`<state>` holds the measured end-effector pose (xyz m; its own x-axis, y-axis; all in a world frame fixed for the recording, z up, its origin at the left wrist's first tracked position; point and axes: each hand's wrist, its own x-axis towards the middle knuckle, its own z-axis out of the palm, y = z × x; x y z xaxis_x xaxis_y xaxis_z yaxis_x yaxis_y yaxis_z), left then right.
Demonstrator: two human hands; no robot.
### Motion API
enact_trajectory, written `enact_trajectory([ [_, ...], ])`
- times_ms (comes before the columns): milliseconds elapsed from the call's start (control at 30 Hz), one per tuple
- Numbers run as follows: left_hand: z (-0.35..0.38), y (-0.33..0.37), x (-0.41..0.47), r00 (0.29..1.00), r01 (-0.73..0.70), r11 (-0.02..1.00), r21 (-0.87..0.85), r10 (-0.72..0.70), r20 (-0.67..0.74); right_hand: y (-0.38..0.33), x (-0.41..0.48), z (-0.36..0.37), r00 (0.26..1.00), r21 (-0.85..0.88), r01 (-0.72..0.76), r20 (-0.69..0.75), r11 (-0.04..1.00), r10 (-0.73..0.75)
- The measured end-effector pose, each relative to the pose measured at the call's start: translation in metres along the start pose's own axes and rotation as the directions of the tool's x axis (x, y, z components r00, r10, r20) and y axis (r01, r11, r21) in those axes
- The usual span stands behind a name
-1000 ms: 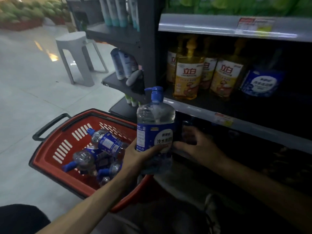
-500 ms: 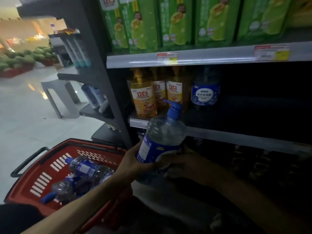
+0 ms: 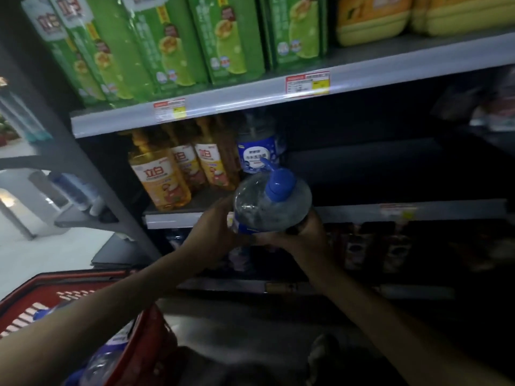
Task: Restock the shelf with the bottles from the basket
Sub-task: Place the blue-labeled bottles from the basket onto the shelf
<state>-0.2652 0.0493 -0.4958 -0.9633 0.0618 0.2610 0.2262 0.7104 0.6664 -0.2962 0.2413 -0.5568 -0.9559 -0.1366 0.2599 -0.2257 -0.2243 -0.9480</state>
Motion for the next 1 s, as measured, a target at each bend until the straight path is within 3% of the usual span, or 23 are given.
enact_trajectory([
  [233,0.049,-0.007,0.048,0.970,-0.122,0.984,-0.128,0.091,-0.225,-0.008,0.040,-0.031,0.978,-0.194,0.182,-0.063,0.964,-0.197],
  [333,0.072,-0.008,0.078,0.952,-0.130,0.966,-0.224,0.059,-0.299,-0.008,0.068,-0.046,0.977,-0.256,0.149,-0.113,0.955,-0.183],
  [467,0.096,-0.008,0.126,0.956,-0.131,0.953,-0.272,0.049,-0.289,-0.005,0.110,-0.066,0.980,-0.285,0.090,-0.148,0.954,-0.136],
  [667,0.129,-0.007,0.185,0.941,-0.242,0.922,-0.303,0.146,-0.305,0.018,0.162,-0.095,0.982,-0.213,0.040,-0.170,0.976,-0.078],
  [1000,0.167,-0.024,0.250,0.912,-0.209,0.892,-0.401,0.030,-0.409,0.055,0.232,-0.102,0.981,0.046,-0.003,-0.196,0.999,0.012],
])
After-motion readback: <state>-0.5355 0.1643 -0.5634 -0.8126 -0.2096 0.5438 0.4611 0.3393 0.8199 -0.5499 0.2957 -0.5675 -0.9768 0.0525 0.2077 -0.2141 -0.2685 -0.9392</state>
